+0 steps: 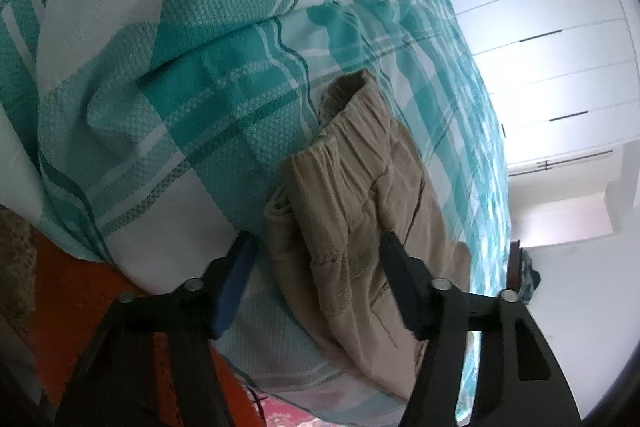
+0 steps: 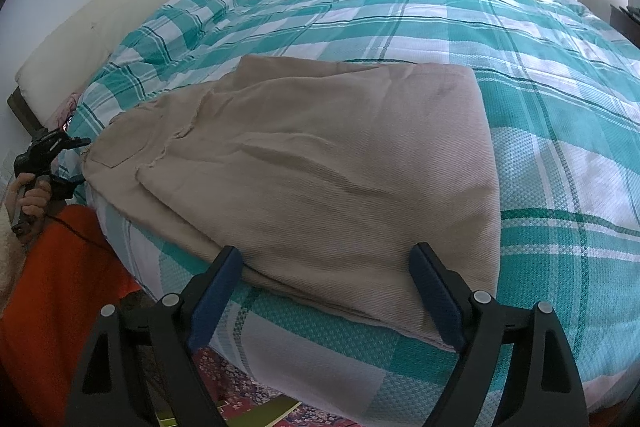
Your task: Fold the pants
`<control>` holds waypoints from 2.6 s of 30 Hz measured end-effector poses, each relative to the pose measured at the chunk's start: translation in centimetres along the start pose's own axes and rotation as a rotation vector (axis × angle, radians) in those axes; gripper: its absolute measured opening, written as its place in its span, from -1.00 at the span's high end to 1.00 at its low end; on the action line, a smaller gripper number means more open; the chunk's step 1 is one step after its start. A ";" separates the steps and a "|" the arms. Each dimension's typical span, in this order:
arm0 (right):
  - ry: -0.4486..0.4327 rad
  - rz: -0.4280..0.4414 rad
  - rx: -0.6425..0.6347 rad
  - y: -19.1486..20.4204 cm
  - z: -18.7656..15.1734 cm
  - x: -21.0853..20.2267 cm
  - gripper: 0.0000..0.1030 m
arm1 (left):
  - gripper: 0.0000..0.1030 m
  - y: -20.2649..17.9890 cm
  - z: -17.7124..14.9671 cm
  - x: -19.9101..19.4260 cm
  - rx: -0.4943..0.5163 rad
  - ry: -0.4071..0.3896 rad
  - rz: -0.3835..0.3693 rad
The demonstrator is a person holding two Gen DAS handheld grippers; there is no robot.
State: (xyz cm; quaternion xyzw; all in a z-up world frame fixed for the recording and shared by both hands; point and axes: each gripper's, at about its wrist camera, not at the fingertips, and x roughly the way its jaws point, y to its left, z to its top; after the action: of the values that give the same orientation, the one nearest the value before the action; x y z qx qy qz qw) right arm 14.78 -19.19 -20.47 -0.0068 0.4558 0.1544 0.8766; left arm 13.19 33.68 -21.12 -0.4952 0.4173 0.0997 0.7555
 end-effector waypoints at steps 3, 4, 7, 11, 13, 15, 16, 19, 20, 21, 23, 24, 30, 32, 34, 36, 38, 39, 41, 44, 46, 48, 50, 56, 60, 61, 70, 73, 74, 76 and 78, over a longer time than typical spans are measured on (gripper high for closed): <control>-0.001 0.000 -0.001 0.0 0.0 0.0 -0.67 | 0.19 -0.1 -0.1 0.0 0.010 -0.006 -0.006; 0.000 -0.001 -0.001 0.0 0.0 0.0 -0.67 | 0.24 0.0 -0.3 -0.2 0.016 -0.009 0.000; 0.000 -0.001 -0.003 0.1 -0.1 0.0 -0.69 | 0.42 -0.1 -0.6 -0.5 0.026 -0.020 0.016; 0.000 -0.001 -0.006 0.0 -0.1 -0.1 -0.69 | 0.57 0.1 -0.7 -0.4 -0.001 -0.024 0.008; 0.000 -0.003 -0.006 0.1 -0.1 0.0 -0.69 | 0.59 0.1 -0.7 -0.5 0.006 -0.026 0.011; 0.000 -0.004 -0.008 0.1 -0.1 0.0 -0.69 | 0.61 0.1 -0.8 -0.8 0.006 -0.028 0.014; -0.001 -0.004 -0.008 0.1 -0.1 -0.1 -0.69 | 0.62 0.1 -0.9 -0.9 0.004 -0.030 0.014; -0.001 -0.003 -0.006 0.1 -0.1 -0.1 -0.69 | 0.64 -0.3 -0.9 -1.4 -0.002 -0.035 0.012; -0.001 -0.003 -0.006 0.1 -0.1 -0.1 -0.69 | 0.66 -0.5 -0.9 -1.6 -0.003 -0.037 -0.001; -0.001 -0.003 -0.006 0.1 -0.1 -0.1 -0.69 | 0.67 -0.7 -0.9 -1.9 -0.004 -0.041 -0.020; -0.003 -0.002 -0.005 0.1 -0.1 -0.1 -0.69 | 0.67 -1.8 -0.9 -2.7 0.010 -0.049 -0.050; -0.005 0.000 -0.004 0.2 -0.1 -0.2 -0.69 | 0.68 -2.5 -1.0 -3.1 0.021 -0.052 -0.059; -0.013 0.024 0.017 -0.1 0.2 -0.5 -0.69 | 0.69 -9.9 -2.7 -6.1 0.199 -0.083 -0.109; -0.020 0.038 0.033 -0.3 0.4 -0.8 -0.69 | 0.69 -13.5 -4.0 -6.9 0.293 -0.084 -0.121; -0.030 0.063 0.069 -0.6 0.6 -1.3 -0.69 | 0.69 -17.0 -5.5 -7.3 0.381 -0.073 -0.137; -0.042 0.097 0.110 -1.0 0.8 -2.0 -0.69 | 0.69 -20.5 -7.3 -7.0 0.468 -0.052 -0.156; -0.072 0.149 0.160 -1.7 0.9 -3.1 -0.68 | 0.69 -24.1 -9.8 -6.1 0.558 -0.017 -0.181; -0.090 0.164 0.175 -2.0 1.0 -3.6 -0.68 | 0.69 -25.4 -10.9 -5.4 0.589 0.003 -0.193; -0.140 0.172 0.203 -2.6 1.1 -5.0 -0.68 | 0.69 -28.0 -13.4 -3.2 0.653 0.060 -0.212; -0.218 0.151 0.254 -4.2 1.0 -6.8 -0.68 | 0.69 -30.4 -17.7 1.8 0.710 0.169 -0.210; -0.242 0.140 0.289 -5.2 0.9 -7.4 -0.68 | 0.69 -31.1 -21.1 6.0 0.746 0.249 -0.180; -0.257 0.125 0.326 -6.4 0.5 -7.9 -0.69 | 0.68 -31.1 -24.2 9.6 0.788 0.301 -0.132; -0.265 0.116 0.356 -7.2 0.3 -8.1 -0.68 | 0.61 -30.4 -27.0 14.0 0.845 0.344 -0.040; -0.305 0.111 0.393 -8.2 -0.2 -9.3 -0.68 | -0.30 -30.5 -29.0 15.6 0.897 0.398 0.025; -0.319 0.110 0.406 -8.8 -0.5 -9.7 -0.68 | -0.53 -31.3 -26.9 9.9 0.976 0.294 -0.041; -0.314 0.111 0.414 -8.9 -0.3 -9.5 -0.68 | -0.54 -31.2 -26.3 9.0 0.988 0.267 -0.035; -0.117 0.456 0.432 -5.2 6.6 -4.8 -0.31 | -0.27 -22.0 -18.8 6.8 0.884 0.064 0.219; -0.082 0.428 0.374 -3.5 10.2 -3.2 -0.26 | -0.14 -20.9 -19.9 7.9 0.867 0.101 0.206; -0.051 0.422 0.339 -3.1 11.5 -2.4 -0.23 | -0.13 -20.8 -20.6 8.3 0.879 0.115 0.199; 0.054 0.401 0.282 -2.4 13.2 -0.2 -0.06 | -0.14 -21.1 -21.7 8.5 0.920 0.102 0.216; 0.171 0.337 0.208 -1.5 14.3 2.2 0.09 | -0.15 -21.4 -22.3 8.4 0.949 0.093 0.224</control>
State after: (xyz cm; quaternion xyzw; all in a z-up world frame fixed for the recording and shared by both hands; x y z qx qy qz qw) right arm 27.79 -17.89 -14.03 0.1470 0.5367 0.2498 0.7924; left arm 18.69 2.49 -16.61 -0.0524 0.5007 -0.0431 0.8630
